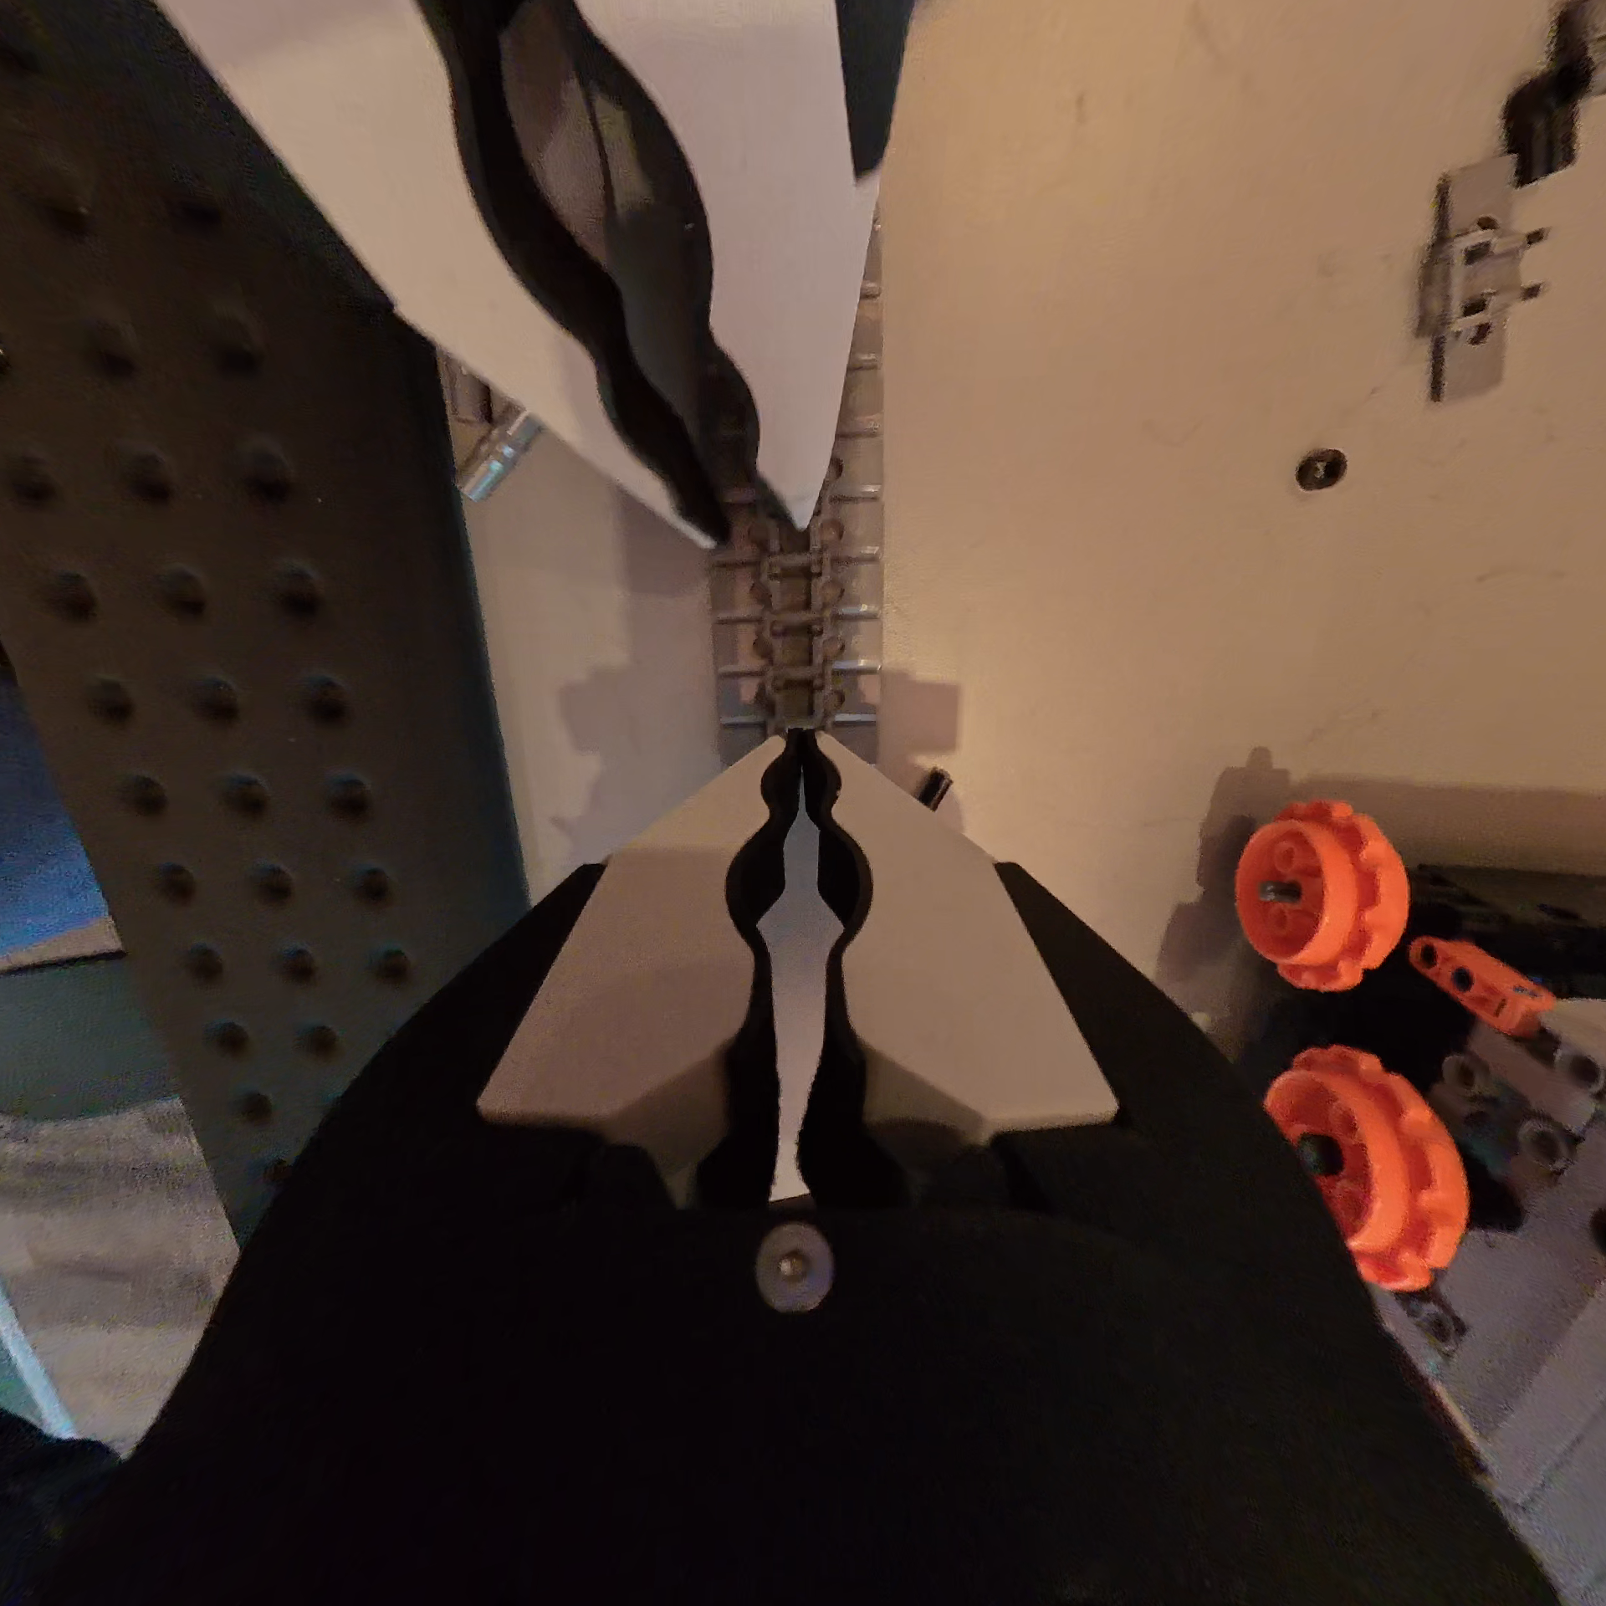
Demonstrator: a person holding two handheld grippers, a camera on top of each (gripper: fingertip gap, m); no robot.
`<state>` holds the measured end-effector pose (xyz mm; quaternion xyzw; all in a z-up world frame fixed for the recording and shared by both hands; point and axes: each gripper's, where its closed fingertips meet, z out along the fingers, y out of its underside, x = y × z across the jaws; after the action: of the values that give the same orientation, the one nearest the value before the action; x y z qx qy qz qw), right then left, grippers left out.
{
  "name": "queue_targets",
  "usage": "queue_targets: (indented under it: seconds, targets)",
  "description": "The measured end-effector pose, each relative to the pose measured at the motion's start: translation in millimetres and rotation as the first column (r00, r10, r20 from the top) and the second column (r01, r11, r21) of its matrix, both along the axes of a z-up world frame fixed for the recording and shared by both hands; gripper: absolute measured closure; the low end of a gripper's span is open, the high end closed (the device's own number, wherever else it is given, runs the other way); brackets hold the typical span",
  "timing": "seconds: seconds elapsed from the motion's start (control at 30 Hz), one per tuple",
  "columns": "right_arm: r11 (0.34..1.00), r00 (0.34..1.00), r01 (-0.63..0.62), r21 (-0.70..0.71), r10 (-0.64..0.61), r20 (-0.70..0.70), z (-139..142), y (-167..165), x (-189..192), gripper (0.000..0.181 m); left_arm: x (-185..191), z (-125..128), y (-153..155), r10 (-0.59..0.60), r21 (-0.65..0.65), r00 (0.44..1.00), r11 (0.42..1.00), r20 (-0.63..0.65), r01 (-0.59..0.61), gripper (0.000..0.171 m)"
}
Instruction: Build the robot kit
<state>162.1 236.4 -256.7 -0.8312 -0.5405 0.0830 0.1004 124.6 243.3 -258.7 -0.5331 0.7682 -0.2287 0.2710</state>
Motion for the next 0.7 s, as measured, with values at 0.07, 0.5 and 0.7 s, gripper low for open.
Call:
queue_targets:
  seconds: [0.07, 0.5, 0.7]
  targets:
    - [0.999, 0.995, 0.036, 0.036, -0.033, -0.094, 8.6, 0.1, -1.3, 0.178, -5.4, 2.7, 7.1, 0.012, 0.015, 1.0, 1.0, -0.003, -0.012, 0.154]
    - [0.976, 0.98, 0.056, 0.211, -0.013, -0.201, -3.6, -7.2, -0.4, 0.153, -105.8, 49.6, 96.5, 0.304, 0.094, 0.953, 0.948, -0.005, -0.303, 0.154]
    - [0.978, 0.949, 0.071, 0.195, -0.006, -0.314, 6.1, -14.7, -6.6, 0.153, -138.2, 35.0, 118.5, 0.392, 0.128, 0.917, 0.916, -0.08, -0.38, 0.152]
